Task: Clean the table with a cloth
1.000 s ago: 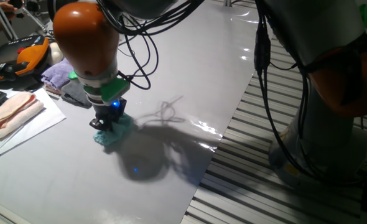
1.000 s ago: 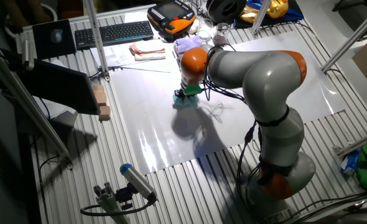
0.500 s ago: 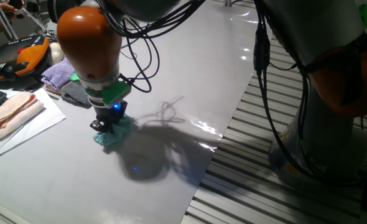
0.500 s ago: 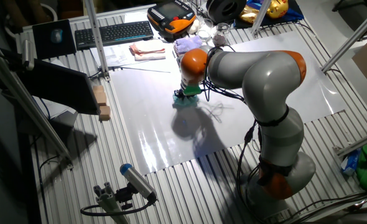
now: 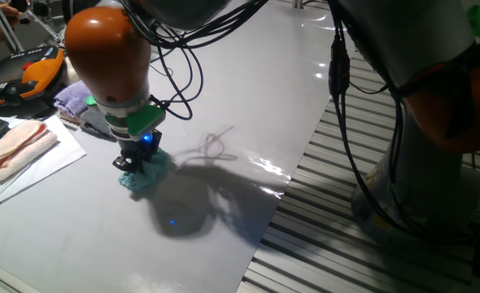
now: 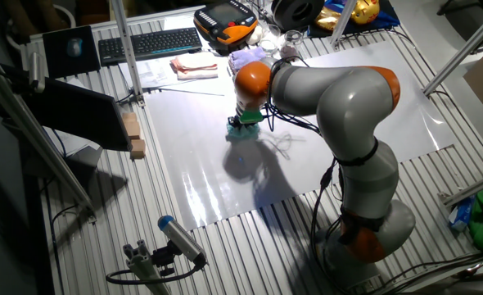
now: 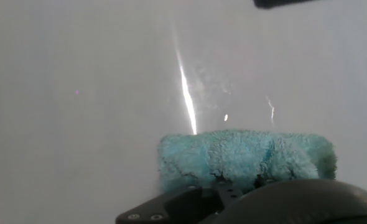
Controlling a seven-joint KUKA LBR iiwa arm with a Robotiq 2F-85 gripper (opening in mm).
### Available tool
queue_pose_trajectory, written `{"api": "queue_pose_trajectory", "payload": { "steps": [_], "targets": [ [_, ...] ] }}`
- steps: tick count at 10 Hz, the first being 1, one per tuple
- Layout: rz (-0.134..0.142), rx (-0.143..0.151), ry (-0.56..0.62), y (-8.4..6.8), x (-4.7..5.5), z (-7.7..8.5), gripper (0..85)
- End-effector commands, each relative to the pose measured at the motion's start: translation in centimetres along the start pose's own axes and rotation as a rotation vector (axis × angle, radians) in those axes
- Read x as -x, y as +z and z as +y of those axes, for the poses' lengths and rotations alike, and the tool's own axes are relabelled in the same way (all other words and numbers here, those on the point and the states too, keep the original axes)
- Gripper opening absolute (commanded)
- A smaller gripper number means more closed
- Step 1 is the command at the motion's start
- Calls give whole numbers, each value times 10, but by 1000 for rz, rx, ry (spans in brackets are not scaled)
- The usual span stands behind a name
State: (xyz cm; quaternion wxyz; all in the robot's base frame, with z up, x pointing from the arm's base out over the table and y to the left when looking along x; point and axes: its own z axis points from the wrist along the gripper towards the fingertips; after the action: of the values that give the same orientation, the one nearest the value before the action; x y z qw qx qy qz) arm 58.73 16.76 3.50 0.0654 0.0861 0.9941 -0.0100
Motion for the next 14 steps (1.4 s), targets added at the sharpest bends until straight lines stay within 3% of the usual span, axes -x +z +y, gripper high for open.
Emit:
{"api": "queue_pose_trajectory", "payload": {
  "steps": [1,2,4,7,11,14],
  "targets": [
    [7,-2,0,-2,4,1,0],
    [9,-8,-3,-3,6,3,0],
    [4,7,0,1,8,4,0],
    [-10,8,3,0,20,6,0],
    [-56,13,20,-1,29,10,0],
    [-69,4,32,-5,38,14,0]
  ]
}}
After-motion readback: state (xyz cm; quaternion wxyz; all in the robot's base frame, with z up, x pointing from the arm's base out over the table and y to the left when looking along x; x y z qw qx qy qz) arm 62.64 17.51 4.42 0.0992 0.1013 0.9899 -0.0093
